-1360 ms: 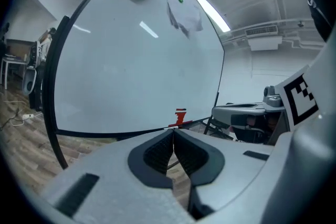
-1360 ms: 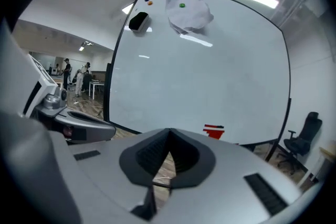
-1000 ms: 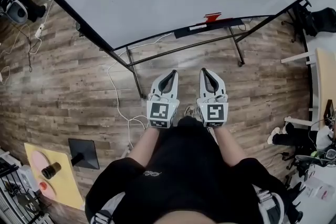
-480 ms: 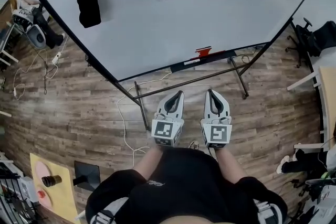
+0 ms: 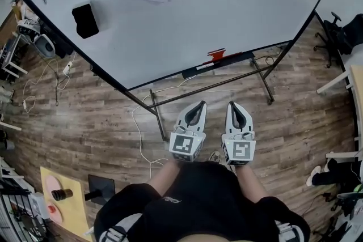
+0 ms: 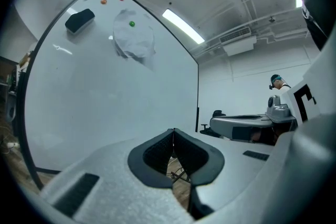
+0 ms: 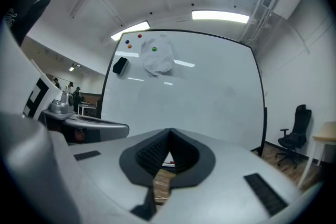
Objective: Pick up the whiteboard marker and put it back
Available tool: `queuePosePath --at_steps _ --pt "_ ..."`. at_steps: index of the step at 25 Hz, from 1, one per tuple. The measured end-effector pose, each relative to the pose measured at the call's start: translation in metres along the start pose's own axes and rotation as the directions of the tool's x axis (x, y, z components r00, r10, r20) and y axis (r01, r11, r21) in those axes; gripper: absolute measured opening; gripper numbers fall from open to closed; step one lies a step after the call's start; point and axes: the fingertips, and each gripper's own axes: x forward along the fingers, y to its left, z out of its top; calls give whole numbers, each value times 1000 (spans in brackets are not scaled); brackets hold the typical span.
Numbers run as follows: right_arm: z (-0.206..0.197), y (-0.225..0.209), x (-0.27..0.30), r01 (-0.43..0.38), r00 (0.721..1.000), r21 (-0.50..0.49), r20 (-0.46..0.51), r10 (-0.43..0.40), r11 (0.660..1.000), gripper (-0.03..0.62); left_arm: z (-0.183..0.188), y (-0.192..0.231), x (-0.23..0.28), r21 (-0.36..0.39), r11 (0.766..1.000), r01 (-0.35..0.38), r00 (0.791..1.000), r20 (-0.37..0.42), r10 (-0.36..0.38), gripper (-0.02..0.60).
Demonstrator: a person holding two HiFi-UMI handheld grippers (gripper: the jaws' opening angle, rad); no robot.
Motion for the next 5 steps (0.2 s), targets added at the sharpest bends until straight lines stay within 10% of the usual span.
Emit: queuePosePath --at_steps 5 --pt "-8 -5 -4 2 1000 3 -4 -2 1000 3 -11 -6 2 -6 1000 5 1000 -21 -5 8"
